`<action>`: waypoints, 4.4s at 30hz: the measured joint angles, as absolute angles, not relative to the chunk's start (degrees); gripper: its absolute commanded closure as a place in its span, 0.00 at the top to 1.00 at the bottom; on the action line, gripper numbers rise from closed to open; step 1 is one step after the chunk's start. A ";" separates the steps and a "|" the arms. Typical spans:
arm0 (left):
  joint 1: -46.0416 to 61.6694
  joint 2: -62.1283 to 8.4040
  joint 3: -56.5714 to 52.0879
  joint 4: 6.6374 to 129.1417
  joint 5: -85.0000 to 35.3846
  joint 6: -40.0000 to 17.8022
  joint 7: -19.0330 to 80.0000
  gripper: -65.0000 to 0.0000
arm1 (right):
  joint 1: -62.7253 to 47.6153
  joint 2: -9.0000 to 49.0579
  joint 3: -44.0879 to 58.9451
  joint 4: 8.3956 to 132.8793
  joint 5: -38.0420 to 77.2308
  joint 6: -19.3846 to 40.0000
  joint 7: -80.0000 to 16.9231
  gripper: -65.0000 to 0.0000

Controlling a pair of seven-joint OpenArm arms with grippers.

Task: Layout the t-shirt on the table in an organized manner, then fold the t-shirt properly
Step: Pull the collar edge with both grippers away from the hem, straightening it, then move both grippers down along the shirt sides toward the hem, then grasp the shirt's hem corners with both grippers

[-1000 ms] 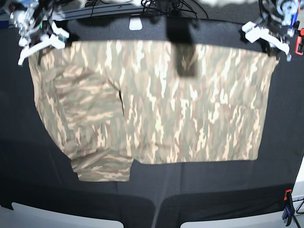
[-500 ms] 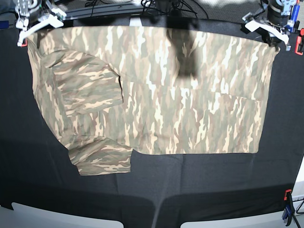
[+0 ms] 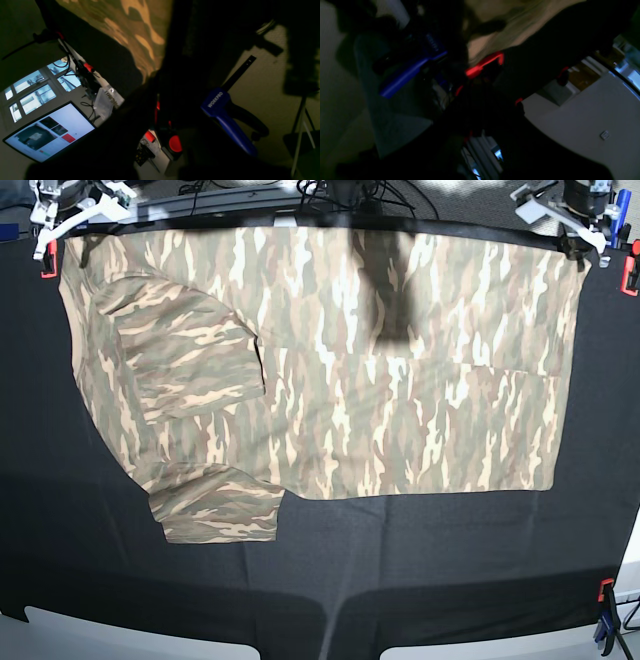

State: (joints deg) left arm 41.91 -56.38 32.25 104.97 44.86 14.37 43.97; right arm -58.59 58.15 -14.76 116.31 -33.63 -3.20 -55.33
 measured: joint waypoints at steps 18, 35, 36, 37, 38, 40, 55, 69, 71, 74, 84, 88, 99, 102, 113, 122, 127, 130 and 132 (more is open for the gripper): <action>40.12 -56.34 32.25 104.95 49.76 18.04 61.80 0.44 | -50.24 56.14 -14.76 116.53 -38.30 -18.85 -56.47 0.39; 0.73 -55.16 32.53 104.03 10.52 13.91 40.27 0.44 | -22.35 36.49 -14.79 116.44 -25.06 -14.50 -52.53 0.39; -2.70 -54.06 32.56 102.65 6.59 10.94 38.65 0.44 | -21.23 35.11 -14.76 116.42 -25.23 -14.52 -52.53 0.39; -6.33 -52.51 32.60 100.51 3.09 8.56 37.65 0.44 | -20.43 33.76 -14.76 116.42 -25.36 -14.50 -52.56 0.39; -9.69 -50.78 32.60 97.65 -0.01 6.87 37.34 0.44 | -19.84 32.47 -14.74 116.40 -25.30 -14.33 -52.47 0.39; -16.05 -47.09 32.58 89.84 -5.52 4.67 37.15 0.44 | -19.49 30.06 -14.68 116.40 -25.34 -13.87 -52.58 0.39; -46.54 -31.00 32.18 24.56 -37.19 -16.80 32.67 0.44 | -19.62 19.16 -14.50 116.31 -25.58 -11.73 -53.49 0.39; -41.93 -30.48 11.62 15.73 -42.09 -27.55 29.45 0.44 | -19.68 18.85 -14.50 116.31 -25.67 -11.73 -56.51 0.39; -41.04 -30.48 10.68 15.75 -40.56 -27.51 27.57 0.44 | -19.66 18.87 -14.50 116.31 -25.69 -11.73 -56.49 0.39; -39.46 -30.46 10.52 15.86 -40.69 -27.75 24.58 0.44 | -19.68 18.87 -14.50 116.31 -25.67 -11.73 -56.47 0.39; -39.70 -28.91 10.52 16.67 -40.21 -32.23 25.74 0.29 | -19.66 18.87 -14.50 116.31 -25.69 -10.63 -56.45 0.39; -39.68 -28.95 10.55 16.64 -39.99 -32.21 25.71 0.00 | -19.68 18.87 -14.50 116.31 -28.36 -10.46 -55.46 0.39; -39.72 -28.91 10.55 16.64 -40.07 -32.38 26.15 0.00 | -11.57 18.50 -12.21 112.16 -17.65 -10.04 -42.89 0.27; -39.70 -28.91 10.55 16.64 -40.03 -32.38 26.35 0.00 | -5.28 15.99 -8.03 106.59 -18.11 -10.35 -43.97 0.27; -39.57 -28.91 10.55 16.64 -39.86 -32.42 25.50 0.00 | 13.17 21.04 -11.16 82.61 -10.68 13.72 -46.46 0.27; -39.68 -28.93 10.55 16.64 -39.81 -32.40 25.54 0.00 | 29.52 26.98 -26.94 66.81 -6.81 22.81 -45.93 0.30; -39.66 -28.93 10.55 16.64 -39.83 -32.42 25.52 0.00 | 37.80 27.79 -42.17 59.42 -6.79 28.32 -45.91 0.41; -39.64 -28.91 10.55 16.64 -39.81 -32.42 25.52 0.00 | 42.02 27.66 -49.95 57.49 -7.70 28.47 -45.39 0.41; -39.68 -28.91 10.55 16.64 -39.81 -32.42 25.32 0.00 | 44.75 27.62 -54.06 56.66 -8.58 28.49 -45.39 0.41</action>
State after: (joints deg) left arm -39.68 -28.91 10.55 16.64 -39.81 -32.42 25.32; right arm 44.75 27.62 -54.06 56.66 -8.58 28.49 -45.39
